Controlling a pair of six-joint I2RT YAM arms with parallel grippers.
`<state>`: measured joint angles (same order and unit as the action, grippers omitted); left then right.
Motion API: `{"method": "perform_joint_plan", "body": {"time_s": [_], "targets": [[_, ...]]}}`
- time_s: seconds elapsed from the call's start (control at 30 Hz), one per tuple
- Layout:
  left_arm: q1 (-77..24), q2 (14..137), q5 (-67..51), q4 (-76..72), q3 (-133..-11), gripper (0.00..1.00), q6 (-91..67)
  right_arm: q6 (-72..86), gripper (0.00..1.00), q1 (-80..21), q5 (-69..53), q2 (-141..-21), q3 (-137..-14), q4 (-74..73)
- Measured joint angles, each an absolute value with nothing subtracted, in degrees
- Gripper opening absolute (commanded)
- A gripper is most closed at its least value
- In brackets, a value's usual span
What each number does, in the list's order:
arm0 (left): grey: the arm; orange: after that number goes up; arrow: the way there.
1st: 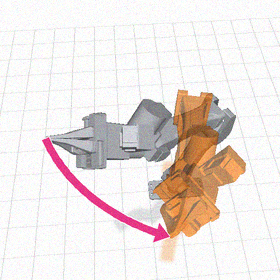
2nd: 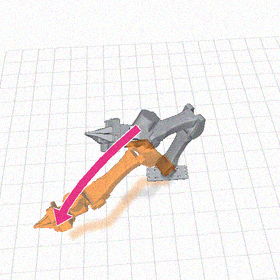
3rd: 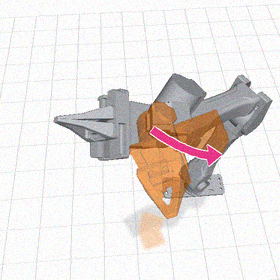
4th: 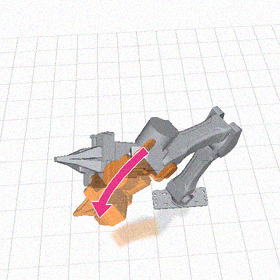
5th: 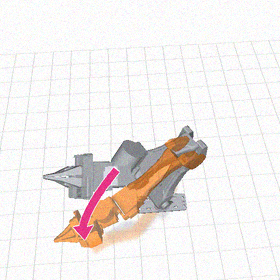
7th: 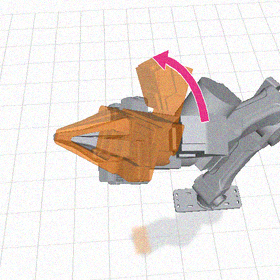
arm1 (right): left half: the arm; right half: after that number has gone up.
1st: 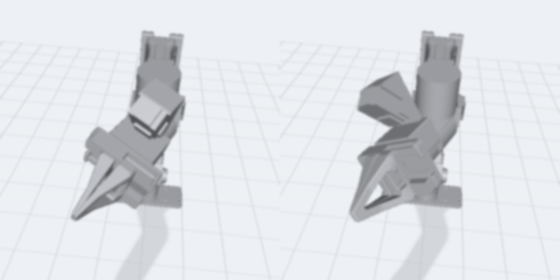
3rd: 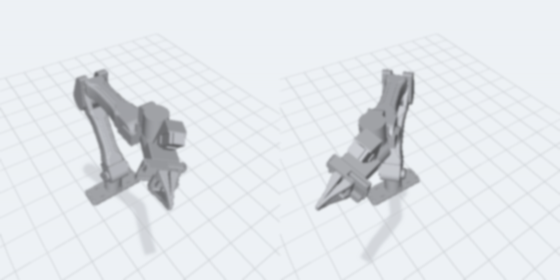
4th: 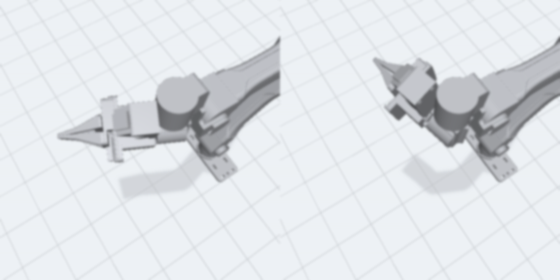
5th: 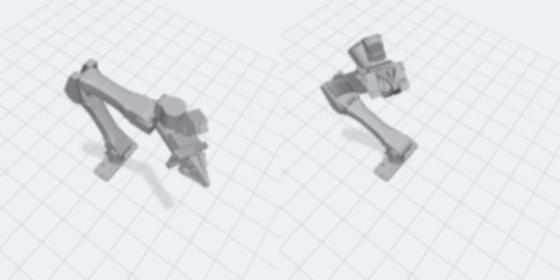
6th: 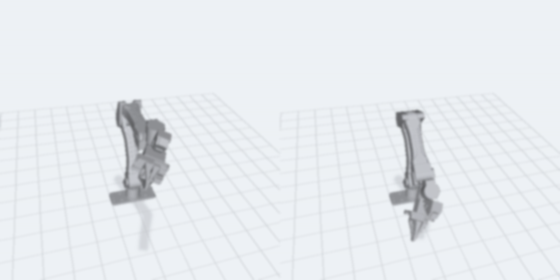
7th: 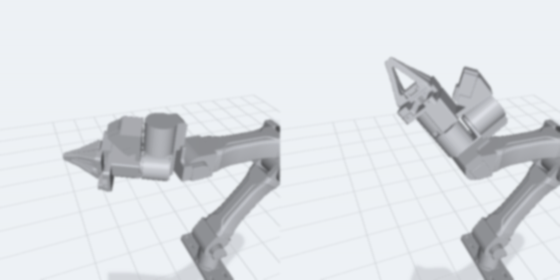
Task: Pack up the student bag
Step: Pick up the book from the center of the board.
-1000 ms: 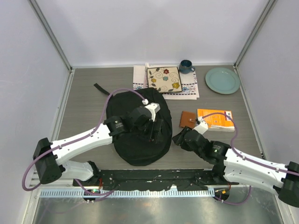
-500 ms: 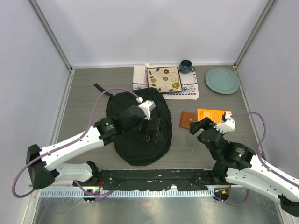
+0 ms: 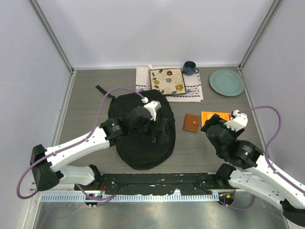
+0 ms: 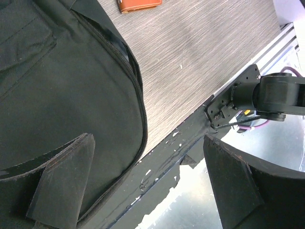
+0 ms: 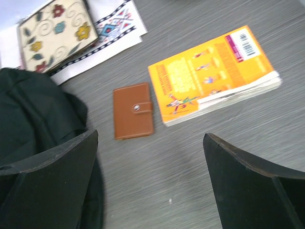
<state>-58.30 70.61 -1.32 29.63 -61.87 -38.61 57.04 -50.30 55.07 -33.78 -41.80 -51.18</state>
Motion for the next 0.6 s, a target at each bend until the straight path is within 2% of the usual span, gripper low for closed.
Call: {"method": "perform_joint_plan", "body": {"time_s": [0.13, 0.27, 0.6], "targets": [[-58.3, 70.6, -1.1, 29.2, -62.5, 1.0, -38.7, 53.4, 0.98, -44.8, 54.3, -38.0, -43.1, -51.3], [-58.3, 71.7, 0.1, 27.9, -65.2, 1.0, -38.6, 47.6, 0.98, -34.5, 48.6, -42.5, -43.4, -48.8], [-58.1, 84.6, 1.1, 24.8, -80.0, 1.0, -37.2, 36.0, 0.98, 6.0, 16.0, -55.5, -43.5, -36.2]]}}
